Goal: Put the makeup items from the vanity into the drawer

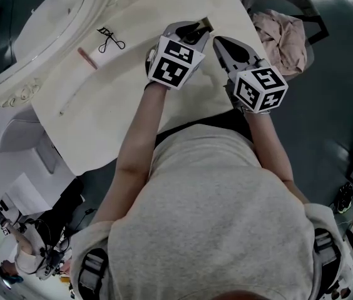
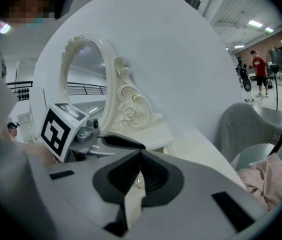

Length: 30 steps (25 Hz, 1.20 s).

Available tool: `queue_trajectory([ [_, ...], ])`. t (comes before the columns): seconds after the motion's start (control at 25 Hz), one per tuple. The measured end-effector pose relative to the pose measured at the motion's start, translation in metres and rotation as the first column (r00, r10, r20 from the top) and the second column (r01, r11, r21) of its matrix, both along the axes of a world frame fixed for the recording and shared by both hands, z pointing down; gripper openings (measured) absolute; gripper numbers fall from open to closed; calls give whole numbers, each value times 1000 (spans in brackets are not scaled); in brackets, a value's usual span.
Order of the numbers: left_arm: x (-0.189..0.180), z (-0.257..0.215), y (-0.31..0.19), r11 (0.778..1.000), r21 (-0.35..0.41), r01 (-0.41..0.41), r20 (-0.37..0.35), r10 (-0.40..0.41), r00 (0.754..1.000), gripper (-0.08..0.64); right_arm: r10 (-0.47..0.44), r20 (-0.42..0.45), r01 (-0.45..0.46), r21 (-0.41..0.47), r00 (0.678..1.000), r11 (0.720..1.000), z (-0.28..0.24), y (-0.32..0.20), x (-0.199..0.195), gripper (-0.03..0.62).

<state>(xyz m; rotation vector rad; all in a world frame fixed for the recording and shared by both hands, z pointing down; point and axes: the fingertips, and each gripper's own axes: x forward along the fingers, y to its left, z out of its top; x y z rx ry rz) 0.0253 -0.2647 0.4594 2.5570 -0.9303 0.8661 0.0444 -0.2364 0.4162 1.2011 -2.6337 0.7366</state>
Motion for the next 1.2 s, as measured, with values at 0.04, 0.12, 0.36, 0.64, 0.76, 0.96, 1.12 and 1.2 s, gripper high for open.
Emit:
queue_trajectory([
  [0.04,-2,-3,0,1000,3,12,-15,-12,1000,94,-2,-1,2,4,1000,1000,-1,0,-1,9],
  [0.12,-8,-10,2,1000,10,29,-34,-29,999,94,-6,-2,6,14,1000,1000,-5,1,-2,9],
  [0.36,-33,-25,14,995,52,86,-58,-83,995,92,-28,-9,29,49,1000,998,-17,3,-10,8],
  [0.64,-63,-38,25,982,47,183,-128,-176,976,54,-80,-17,82,79,997,993,-29,16,-30,8],
  [0.76,-73,-43,32,976,31,217,-149,-210,966,51,-96,-24,98,92,995,991,-35,19,-37,8],
  [0.96,-84,-52,42,962,39,269,-211,-256,944,32,-107,-29,109,111,994,988,-44,23,-44,8],
  [1.12,-88,-61,51,948,52,313,-272,-288,918,20,-125,-36,128,125,992,984,-49,29,-51,8],
  [1.2,-89,-61,58,949,39,313,-288,-290,913,12,-134,-44,138,126,990,982,-49,33,-55,8],
])
